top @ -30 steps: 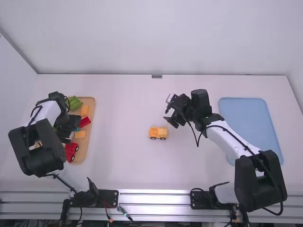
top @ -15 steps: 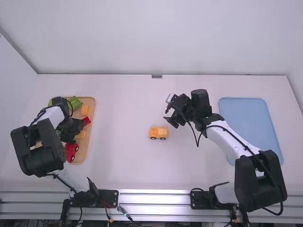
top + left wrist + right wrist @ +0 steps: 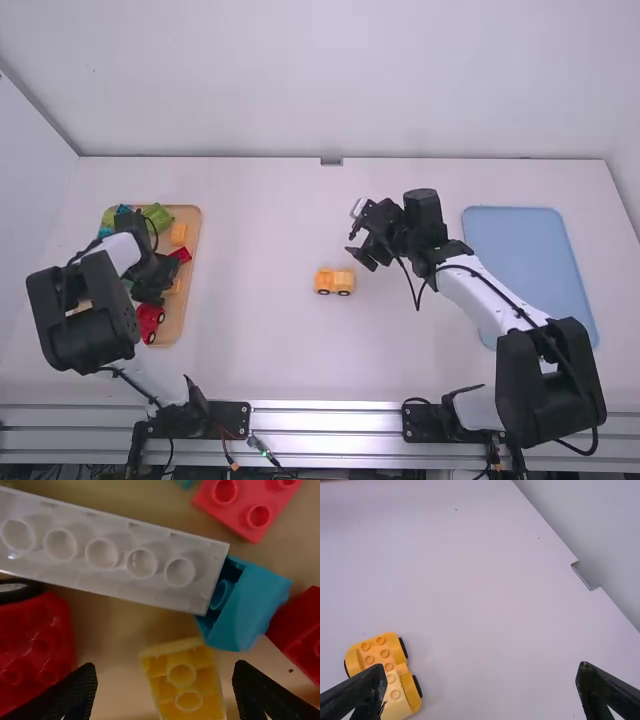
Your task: Assemble lego blocks to make yellow taxi
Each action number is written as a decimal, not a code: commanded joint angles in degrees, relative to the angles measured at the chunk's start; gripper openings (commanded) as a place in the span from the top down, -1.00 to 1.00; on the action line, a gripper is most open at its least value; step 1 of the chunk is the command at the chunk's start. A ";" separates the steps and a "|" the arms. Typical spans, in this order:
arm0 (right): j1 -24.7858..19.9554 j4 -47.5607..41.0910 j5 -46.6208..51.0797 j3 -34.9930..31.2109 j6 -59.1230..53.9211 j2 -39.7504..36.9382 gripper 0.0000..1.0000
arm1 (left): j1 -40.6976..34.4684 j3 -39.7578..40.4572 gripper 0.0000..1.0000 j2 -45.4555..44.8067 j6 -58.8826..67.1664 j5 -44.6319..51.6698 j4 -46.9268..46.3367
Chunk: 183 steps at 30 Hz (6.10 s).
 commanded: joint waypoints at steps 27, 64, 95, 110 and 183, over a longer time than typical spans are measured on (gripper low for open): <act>-0.04 -0.20 0.07 0.55 0.22 -0.44 -0.97 | -3.08 -2.62 -0.20 0.09 -3.02 0.26 2.34; 0.00 -0.09 0.09 0.55 0.24 -0.44 -0.98 | -3.08 -3.85 0.47 0.09 -2.99 -1.07 3.32; 2.58 9.09 -0.66 0.55 20.44 -0.44 -0.98 | -7.98 13.14 0.97 -7.56 16.65 6.99 -6.32; -4.35 15.58 -32.39 0.55 27.19 1.01 -0.98 | -29.44 0.50 0.97 -18.69 62.60 48.41 16.55; -3.34 45.31 -43.71 6.45 51.23 20.81 0.88 | -37.11 -10.45 -0.98 -17.94 70.03 47.12 37.94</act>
